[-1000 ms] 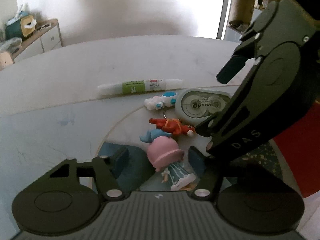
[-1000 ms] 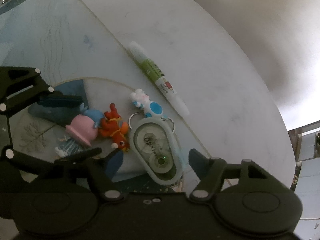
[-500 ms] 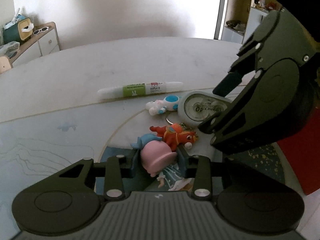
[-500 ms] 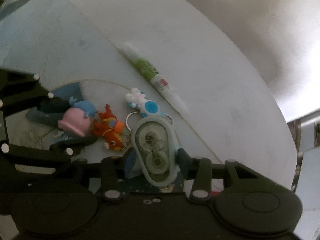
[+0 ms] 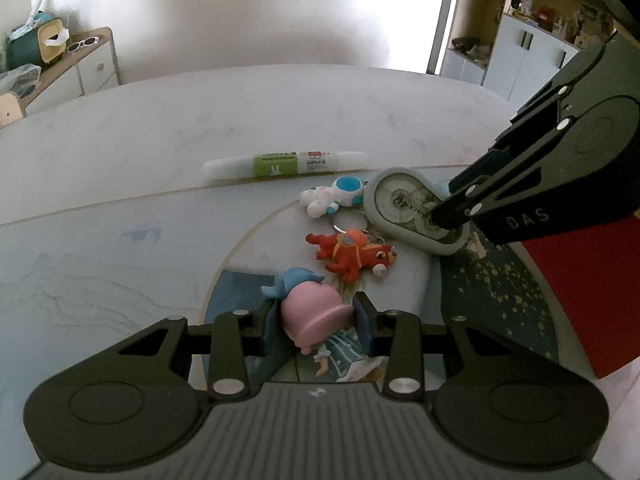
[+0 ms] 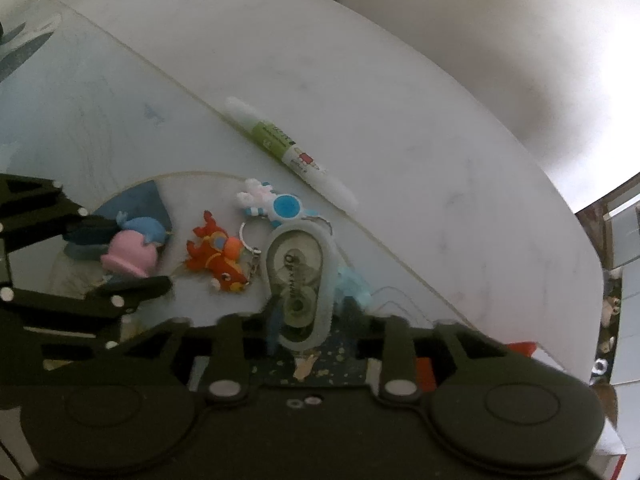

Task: Organize rigid objects
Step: 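Grasp the pink figurine with the left tool while the right tool grasps the grey tape dispenser, then carry the pink figurine with the left tool while the right tool carries the dispenser to the box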

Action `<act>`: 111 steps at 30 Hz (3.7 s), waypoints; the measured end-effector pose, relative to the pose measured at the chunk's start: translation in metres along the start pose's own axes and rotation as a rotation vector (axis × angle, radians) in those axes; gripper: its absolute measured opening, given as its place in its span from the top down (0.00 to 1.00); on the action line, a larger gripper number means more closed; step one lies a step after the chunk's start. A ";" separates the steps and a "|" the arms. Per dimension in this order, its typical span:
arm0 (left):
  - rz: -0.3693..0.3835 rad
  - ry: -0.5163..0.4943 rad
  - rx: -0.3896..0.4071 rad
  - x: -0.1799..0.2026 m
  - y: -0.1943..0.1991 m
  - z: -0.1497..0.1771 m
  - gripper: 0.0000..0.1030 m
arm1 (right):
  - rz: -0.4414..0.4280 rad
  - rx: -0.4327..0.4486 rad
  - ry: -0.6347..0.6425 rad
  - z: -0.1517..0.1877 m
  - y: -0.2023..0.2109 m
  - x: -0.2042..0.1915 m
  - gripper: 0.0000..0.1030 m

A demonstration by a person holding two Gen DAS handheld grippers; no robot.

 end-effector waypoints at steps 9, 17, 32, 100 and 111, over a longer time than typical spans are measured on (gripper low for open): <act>0.003 0.008 0.001 -0.004 0.001 0.002 0.63 | 0.019 -0.019 0.072 -0.006 -0.014 -0.012 0.38; 0.007 0.004 0.005 -0.006 0.001 0.002 0.63 | 0.063 -0.037 0.111 -0.009 -0.028 -0.019 0.41; 0.019 0.018 0.005 -0.008 0.001 0.000 0.63 | 0.073 0.046 0.033 -0.002 -0.006 -0.002 0.56; 0.167 -0.155 0.030 0.246 0.059 -0.120 0.63 | -0.132 0.249 -0.562 0.229 0.114 0.223 0.55; 0.168 -0.195 -0.032 0.276 0.006 -0.151 0.63 | -0.183 0.188 -0.525 0.234 0.092 0.225 0.55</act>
Point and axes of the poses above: each gripper's, at about its wrist camera, not at the fingertips, and y roughly against the way its jaws point, x to its right, z to its underside, the point moved 1 cm from there along -y, roughly the way its jaws point, and after that the axes turned 7 degrees about -y, right-handed, at the moved point
